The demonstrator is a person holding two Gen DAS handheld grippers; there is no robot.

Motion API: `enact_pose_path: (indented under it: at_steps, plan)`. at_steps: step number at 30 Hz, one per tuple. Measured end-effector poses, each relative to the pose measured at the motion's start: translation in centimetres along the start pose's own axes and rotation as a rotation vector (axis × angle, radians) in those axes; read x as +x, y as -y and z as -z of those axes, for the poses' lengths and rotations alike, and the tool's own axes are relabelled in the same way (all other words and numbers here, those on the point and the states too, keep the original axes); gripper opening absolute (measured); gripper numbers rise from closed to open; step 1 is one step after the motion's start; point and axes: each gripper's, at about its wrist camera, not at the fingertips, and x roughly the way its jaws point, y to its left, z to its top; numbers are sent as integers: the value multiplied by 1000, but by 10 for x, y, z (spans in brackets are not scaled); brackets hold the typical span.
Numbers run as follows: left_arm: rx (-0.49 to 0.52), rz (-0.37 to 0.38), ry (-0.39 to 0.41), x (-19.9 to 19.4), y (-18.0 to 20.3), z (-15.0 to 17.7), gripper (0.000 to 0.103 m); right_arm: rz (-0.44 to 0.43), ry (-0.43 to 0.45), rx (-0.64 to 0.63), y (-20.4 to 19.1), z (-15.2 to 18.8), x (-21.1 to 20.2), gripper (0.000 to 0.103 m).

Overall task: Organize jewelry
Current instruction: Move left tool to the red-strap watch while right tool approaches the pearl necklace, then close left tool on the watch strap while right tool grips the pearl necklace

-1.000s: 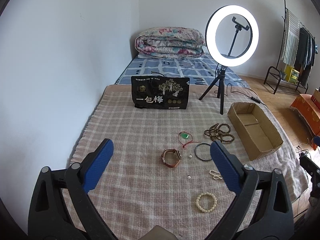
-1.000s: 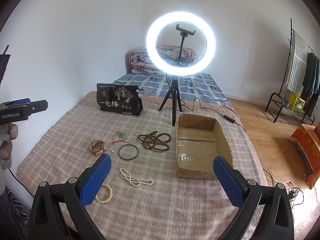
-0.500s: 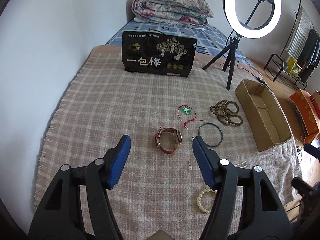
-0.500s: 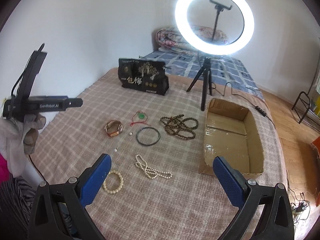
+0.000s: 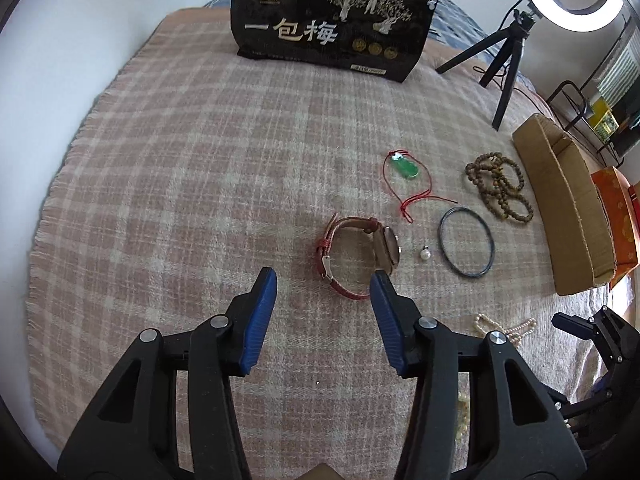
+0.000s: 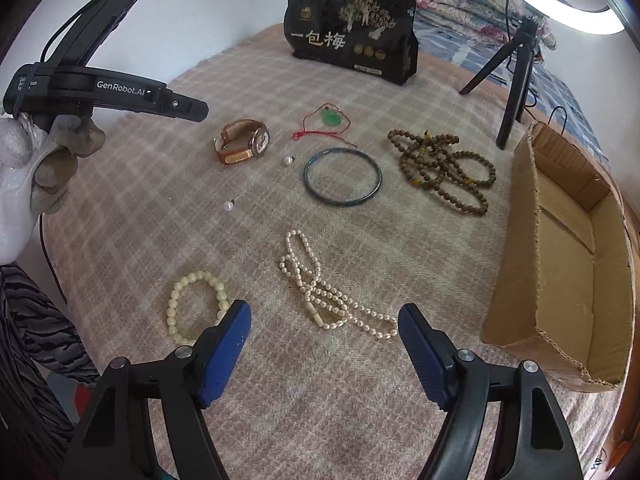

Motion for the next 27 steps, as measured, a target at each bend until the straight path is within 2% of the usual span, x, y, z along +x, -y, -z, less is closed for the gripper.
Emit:
enact_pose_path:
  at_steps: [7,12,16,24,27]
  plan:
    - [-61,14,-29,20,-12,-8,47,-7,-38,-15,5,1,17,67]
    - [-70,20,-49,32,-10,-14,47,4,-39,-67,-3,-8,27,67]
    - [-63,9,-72,43,-9,-13,46,51,-65,-120,-14,-15,39,65]
    - [-81,-1,-77,50,-15,-12,35,21,-78,-101,-7,-17,50,64]
    - [-90,6,-75,49,-16,-11,27,20,-88,-89,-4,-17,51,57]
